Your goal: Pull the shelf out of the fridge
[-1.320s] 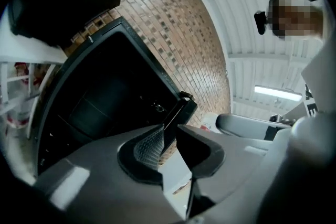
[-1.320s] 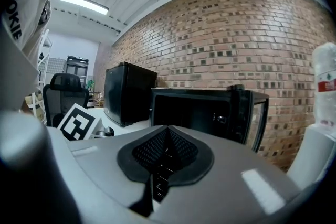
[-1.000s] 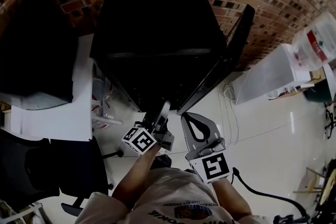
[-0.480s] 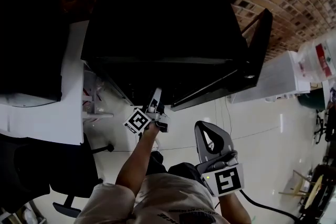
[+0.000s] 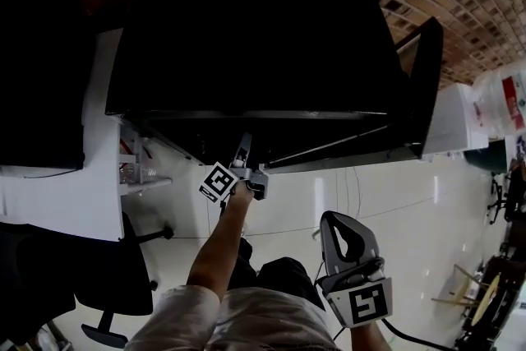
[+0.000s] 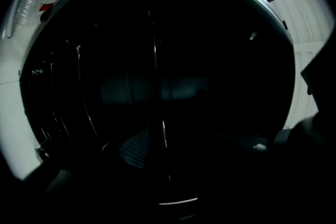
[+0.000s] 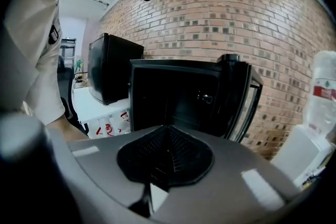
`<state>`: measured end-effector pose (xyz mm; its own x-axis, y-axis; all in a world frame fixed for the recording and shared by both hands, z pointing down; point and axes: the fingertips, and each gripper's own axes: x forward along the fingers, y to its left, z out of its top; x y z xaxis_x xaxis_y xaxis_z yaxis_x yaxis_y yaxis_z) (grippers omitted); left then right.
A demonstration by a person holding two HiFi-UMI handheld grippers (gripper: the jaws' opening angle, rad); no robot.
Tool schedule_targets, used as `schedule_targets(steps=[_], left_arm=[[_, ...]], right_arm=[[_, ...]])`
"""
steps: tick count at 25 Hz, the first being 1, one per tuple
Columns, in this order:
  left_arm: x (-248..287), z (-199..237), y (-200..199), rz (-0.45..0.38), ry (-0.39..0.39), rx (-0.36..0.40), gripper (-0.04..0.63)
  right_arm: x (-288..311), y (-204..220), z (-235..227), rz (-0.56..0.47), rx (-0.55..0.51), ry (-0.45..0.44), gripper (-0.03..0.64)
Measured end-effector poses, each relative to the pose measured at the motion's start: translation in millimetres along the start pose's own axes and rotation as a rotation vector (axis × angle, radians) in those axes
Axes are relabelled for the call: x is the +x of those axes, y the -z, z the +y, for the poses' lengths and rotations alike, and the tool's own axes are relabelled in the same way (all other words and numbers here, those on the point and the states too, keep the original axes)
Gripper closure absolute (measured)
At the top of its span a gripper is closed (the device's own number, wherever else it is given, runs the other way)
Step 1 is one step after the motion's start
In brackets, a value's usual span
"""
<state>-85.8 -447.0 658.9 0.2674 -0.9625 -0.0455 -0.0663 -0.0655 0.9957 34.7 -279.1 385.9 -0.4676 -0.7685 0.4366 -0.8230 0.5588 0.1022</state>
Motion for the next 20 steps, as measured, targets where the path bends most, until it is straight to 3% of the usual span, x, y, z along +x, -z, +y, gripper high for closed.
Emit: schedule_targets(steps=[4, 14, 16, 19, 20], left_arm=[[12.5, 9.3, -2.3, -0.018, -0.005, -0.02, 0.359], [55.2, 18.0, -14.0, -0.063, 0.028, 0.033, 0.378], [63.7, 15.8, -17.3, -0.074, 0.052, 0.03, 0.439], [68.1, 8.6, -20.2, -0.069, 0.081, 0.044, 0.583], [68.4, 7.5, -19.9, -0.061, 0.079, 0.051, 0.581]], right_arm=[[-0.5, 9.9, -1.0, 0.032, 0.006, 0.005, 0.612], [-5.1, 32.8, -5.0, 0.093, 0.02, 0.017, 0.612], [-5.6, 38.6, -5.0, 0.109, 0.018, 0.018, 0.612], [-4.4, 43.6, -2.9, 0.123, 0.023, 0.015, 0.612], [-4.1, 45.0, -3.2, 0.131, 0.026, 0.016, 0.612]])
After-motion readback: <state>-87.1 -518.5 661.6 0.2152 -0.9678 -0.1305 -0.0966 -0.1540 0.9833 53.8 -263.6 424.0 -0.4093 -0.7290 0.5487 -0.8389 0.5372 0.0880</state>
